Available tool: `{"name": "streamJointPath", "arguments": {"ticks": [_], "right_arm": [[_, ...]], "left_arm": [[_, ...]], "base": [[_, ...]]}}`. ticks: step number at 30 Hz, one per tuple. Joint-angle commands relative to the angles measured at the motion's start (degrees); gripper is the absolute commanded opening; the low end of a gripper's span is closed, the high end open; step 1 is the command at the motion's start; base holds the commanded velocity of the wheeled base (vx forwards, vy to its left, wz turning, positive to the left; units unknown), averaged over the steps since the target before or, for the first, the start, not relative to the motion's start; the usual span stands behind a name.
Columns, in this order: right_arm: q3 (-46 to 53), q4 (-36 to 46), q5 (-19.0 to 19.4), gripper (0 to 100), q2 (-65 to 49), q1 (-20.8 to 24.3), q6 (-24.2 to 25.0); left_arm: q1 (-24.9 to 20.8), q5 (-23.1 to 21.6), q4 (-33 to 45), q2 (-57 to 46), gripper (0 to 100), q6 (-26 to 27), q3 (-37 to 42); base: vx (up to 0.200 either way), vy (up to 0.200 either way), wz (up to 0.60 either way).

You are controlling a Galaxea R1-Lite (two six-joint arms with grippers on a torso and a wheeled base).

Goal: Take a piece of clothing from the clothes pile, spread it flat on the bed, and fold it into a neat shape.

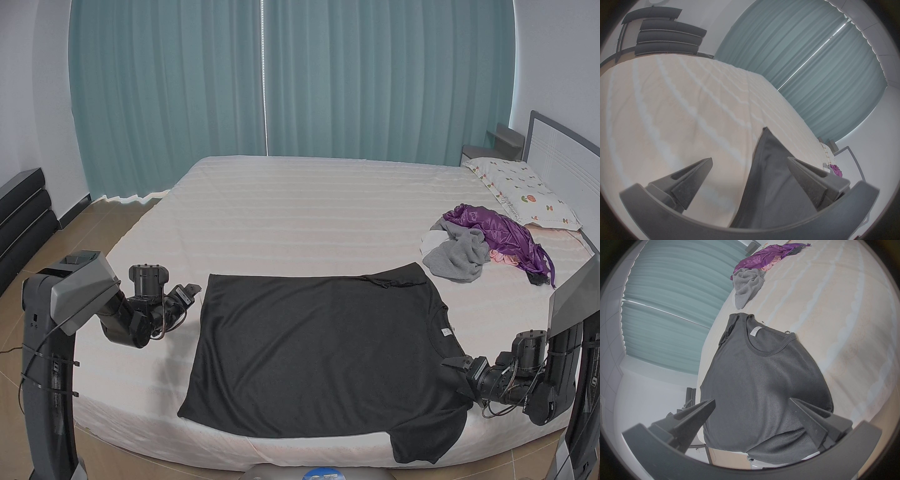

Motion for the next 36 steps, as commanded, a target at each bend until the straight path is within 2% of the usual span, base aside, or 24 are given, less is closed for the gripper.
{"name": "streamJointPath", "arguments": {"ticks": [1, 5, 10, 15, 21, 33, 36], "right_arm": [[0.0, -0.8, 0.2, 100, -0.2, 0.0, 0.0], [0.0, -0.8, 0.2, 100, -0.2, 0.0, 0.0], [0.0, -0.8, 0.2, 100, -0.2, -0.1, 0.0], [0.0, -0.8, 0.2, 100, -0.2, -0.1, 0.0], [0.0, -0.8, 0.2, 100, -0.2, 0.0, 0.0], [0.0, -0.8, 0.2, 100, -0.2, 0.0, 0.0], [0.0, -0.8, 0.2, 100, -0.2, 0.0, 0.0]], "left_arm": [[-0.1, -3.1, -9.7, -13.6, 100, -1.1, 22.4], [-0.1, -4.7, -15.1, -15.3, 100, -1.1, 30.8], [-0.1, -5.2, -20.8, -14.8, 100, -1.1, 35.7], [-0.3, -5.3, -21.6, -14.8, 100, -1.2, 36.3], [-0.5, -7.3, -21.6, -15.3, 100, -3.9, 36.5], [-2.1, -7.2, -21.6, -16.2, 100, -4.2, 38.1], [-2.1, -7.1, -21.7, -17.4, 100, -4.2, 39.5]], "base": [[-0.2, 0.0, 0.0], [-0.2, 0.0, 0.0], [-0.16, 0.0, 0.0], [0.0, 0.0, 0.0], [0.0, 0.0, 0.0], [0.0, -0.2, 0.0], [0.0, 0.0, 0.0]]}}
